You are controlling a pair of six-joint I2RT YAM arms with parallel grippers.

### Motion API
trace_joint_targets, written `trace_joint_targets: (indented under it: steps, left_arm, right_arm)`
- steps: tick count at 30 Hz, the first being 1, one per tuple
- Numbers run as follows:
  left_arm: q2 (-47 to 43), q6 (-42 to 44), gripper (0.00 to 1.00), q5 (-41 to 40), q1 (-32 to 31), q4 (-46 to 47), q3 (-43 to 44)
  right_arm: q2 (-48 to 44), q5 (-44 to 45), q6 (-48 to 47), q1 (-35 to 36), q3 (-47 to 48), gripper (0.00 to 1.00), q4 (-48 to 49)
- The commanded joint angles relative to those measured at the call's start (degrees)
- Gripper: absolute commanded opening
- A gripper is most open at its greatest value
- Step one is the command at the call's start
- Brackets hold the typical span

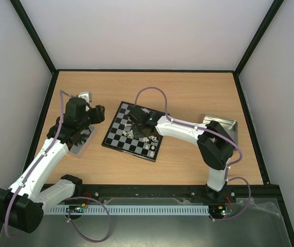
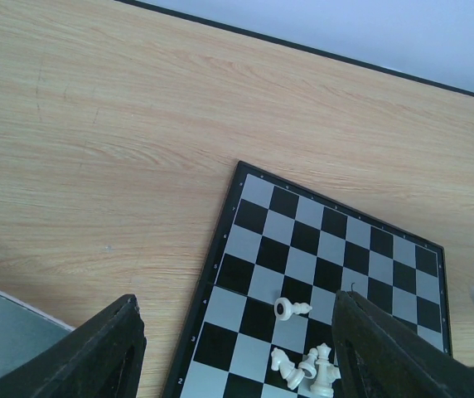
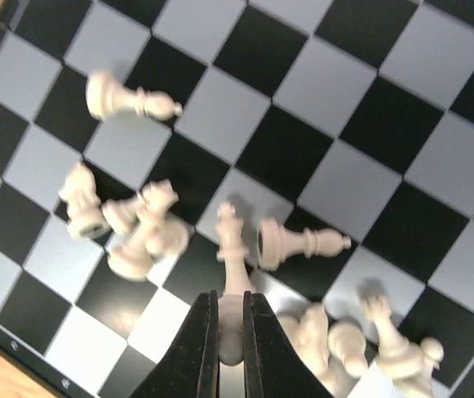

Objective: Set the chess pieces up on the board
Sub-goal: Pick up the chess piece from the chessboard, then place the chess piece on the chessboard.

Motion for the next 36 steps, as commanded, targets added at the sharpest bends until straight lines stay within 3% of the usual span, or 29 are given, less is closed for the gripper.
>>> trace_joint_targets:
  steps: [1, 26, 36]
  left_arm:
    - [-0.1, -0.3, 0.64, 0.5, 0.4, 1.4, -0.7]
    - [0.3, -0.3, 0.64, 0.8, 0.6, 1.5, -0.9]
    - [0.2, -0.3, 0.64, 0.9, 0.7, 1.5, -1.0]
  right_arm:
    - [-3.3, -1.2, 1.0, 1.6, -3.0, 0.04, -3.0]
    - [1.0, -3.0, 0.2, 3.7, -5.3, 0.07, -3.0]
    - [2.2, -2.9, -0.1, 4.0, -4.8, 0.16, -3.5]
